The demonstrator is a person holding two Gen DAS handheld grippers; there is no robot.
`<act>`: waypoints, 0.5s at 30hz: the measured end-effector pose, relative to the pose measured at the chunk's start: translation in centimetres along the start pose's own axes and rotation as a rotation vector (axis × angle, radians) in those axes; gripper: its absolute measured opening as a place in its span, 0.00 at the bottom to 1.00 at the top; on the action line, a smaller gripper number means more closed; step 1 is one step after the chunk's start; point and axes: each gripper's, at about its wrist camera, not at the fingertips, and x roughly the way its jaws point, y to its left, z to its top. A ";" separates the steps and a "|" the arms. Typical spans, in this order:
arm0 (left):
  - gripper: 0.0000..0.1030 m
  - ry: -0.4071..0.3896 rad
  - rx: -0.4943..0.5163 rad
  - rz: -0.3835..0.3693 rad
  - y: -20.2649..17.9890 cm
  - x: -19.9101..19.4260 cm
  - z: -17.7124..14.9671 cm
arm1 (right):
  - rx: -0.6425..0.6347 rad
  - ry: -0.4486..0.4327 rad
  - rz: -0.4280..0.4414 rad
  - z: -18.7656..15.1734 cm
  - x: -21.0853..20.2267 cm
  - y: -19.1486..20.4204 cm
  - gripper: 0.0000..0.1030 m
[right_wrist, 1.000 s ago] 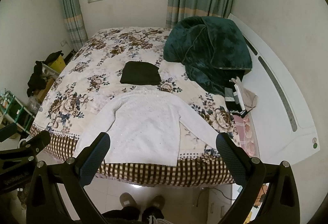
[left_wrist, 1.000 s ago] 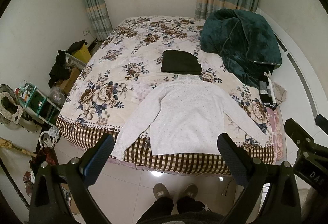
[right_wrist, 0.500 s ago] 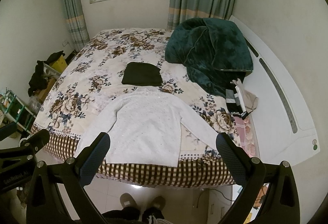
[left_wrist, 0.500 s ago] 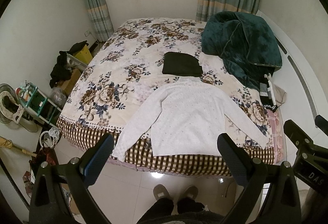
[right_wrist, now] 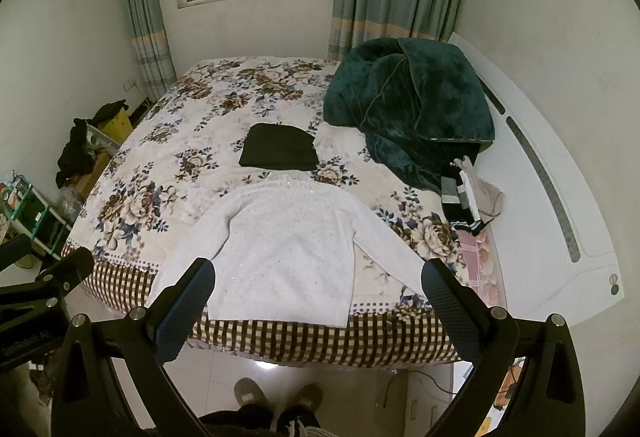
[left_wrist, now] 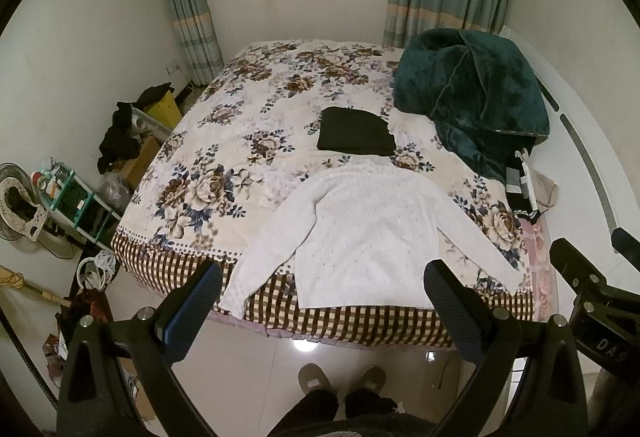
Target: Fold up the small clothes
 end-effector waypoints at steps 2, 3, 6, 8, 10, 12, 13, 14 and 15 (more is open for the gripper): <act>1.00 0.001 0.002 0.000 -0.1 0.0 0.0 | 0.000 0.001 0.001 -0.3 0.0 -0.2 1.00; 1.00 0.001 0.002 0.000 0.0 0.0 0.0 | 0.000 0.002 0.000 -0.1 0.0 0.0 1.00; 1.00 -0.001 0.001 -0.002 -0.3 -0.2 -0.5 | 0.001 0.001 0.000 -0.2 0.0 -0.1 1.00; 1.00 -0.002 0.003 -0.004 -0.5 -0.2 -0.4 | 0.003 -0.002 0.002 -0.6 0.0 -0.3 1.00; 1.00 -0.004 0.002 -0.007 -0.7 0.4 -0.3 | 0.014 0.002 -0.003 -0.2 -0.1 -0.4 1.00; 1.00 -0.013 0.000 -0.001 -0.8 1.5 0.2 | 0.036 0.006 -0.008 -0.2 0.5 -0.8 1.00; 1.00 -0.017 0.000 0.004 -0.9 2.4 0.3 | 0.061 0.018 -0.019 -0.1 1.4 -1.3 1.00; 1.00 -0.024 0.005 0.013 -1.1 3.4 0.5 | 0.091 0.029 -0.032 -0.2 2.4 -2.0 1.00; 1.00 -0.030 0.010 0.032 -1.2 4.7 0.7 | 0.128 0.036 -0.049 -0.4 3.4 -2.9 1.00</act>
